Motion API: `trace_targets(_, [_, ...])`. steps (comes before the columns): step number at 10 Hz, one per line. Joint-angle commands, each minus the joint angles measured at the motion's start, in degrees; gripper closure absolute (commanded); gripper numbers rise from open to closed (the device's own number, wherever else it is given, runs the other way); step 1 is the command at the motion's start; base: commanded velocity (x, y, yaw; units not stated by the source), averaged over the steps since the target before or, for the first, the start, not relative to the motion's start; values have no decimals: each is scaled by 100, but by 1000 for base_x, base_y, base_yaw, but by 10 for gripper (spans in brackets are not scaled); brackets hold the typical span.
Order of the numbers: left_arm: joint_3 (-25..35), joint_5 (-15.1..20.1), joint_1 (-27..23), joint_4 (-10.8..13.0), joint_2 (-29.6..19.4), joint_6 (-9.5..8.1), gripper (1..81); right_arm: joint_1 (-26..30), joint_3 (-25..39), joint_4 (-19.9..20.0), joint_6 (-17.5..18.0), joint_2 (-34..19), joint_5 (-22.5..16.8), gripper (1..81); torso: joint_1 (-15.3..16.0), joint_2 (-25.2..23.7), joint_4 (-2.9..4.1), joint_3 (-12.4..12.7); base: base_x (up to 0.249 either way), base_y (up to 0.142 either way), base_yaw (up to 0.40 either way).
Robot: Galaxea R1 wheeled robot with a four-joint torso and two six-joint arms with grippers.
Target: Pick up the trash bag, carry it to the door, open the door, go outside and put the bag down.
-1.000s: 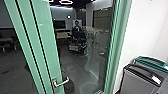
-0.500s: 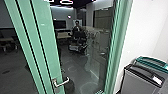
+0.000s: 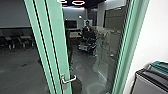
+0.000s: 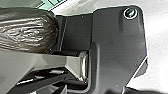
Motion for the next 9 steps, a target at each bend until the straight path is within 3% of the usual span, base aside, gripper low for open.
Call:
trace_targets(1, [73, 418, -363, -49, -113, 37, 811, 207, 263, -139, -31, -101, -214, 10, -2, 0, 0, 0, 0, 0, 314])
trace_targets(5, [935, 93, -267, -40, -571, 37, 811, 207, 1451, -342, -22, -760, -205, 10, -2, 0, -2, 0, 0, 0, 314])
trace_targets(7, [926, 93, -267, -40, -571, 37, 811, 198, 1381, -342, -22, -726, -205, 10, -2, 0, -2, 0, 0, 237, 0])
trace_targets(9, [926, 84, -267, -40, -562, 37, 811, 189, 1275, -342, -22, -664, -205, 10, -2, 0, -2, 0, 0, 0, 316])
